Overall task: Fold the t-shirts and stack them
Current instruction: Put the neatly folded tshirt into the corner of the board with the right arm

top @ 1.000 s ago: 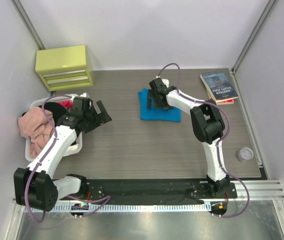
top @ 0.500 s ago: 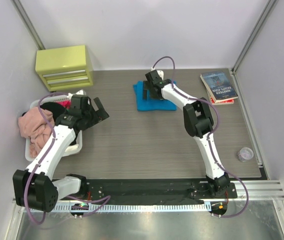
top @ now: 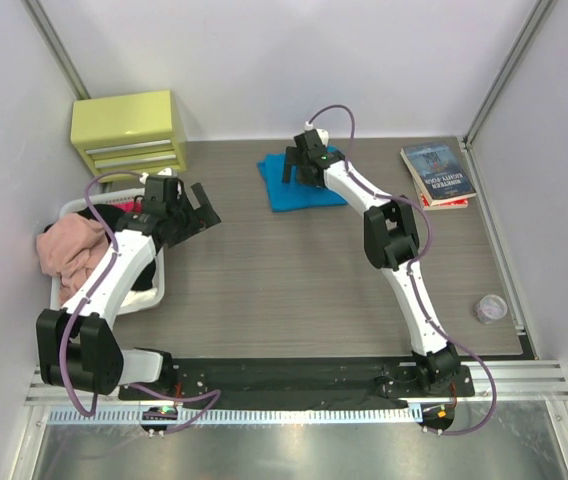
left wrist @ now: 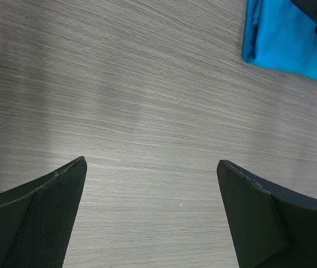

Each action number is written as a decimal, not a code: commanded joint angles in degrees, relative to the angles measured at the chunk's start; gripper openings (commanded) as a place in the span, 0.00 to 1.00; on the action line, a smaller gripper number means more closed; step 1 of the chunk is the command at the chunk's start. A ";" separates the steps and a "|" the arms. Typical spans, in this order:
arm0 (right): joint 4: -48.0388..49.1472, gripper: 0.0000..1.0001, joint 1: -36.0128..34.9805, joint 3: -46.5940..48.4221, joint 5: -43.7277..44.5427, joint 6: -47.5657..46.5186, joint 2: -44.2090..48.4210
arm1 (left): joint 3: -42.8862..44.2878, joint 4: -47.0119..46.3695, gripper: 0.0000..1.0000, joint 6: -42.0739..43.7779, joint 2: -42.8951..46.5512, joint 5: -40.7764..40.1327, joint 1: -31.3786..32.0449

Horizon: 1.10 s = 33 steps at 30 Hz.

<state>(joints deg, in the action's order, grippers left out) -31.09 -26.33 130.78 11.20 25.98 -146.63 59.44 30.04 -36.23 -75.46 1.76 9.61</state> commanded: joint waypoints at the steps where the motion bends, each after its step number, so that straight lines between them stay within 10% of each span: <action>1: -3.97 1.00 2.68 -1.75 1.80 -1.10 -1.47 | 2.00 -1.39 1.00 2.65 0.23 -1.14 -0.47; 33: -8.28 1.00 16.92 -8.96 9.54 8.90 1.70 | 0.77 -4.29 1.00 0.81 -2.67 3.60 -1.17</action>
<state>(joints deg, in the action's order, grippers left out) -30.52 -12.80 125.27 16.80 29.56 -143.72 60.73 27.86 -35.42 -79.29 5.28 8.82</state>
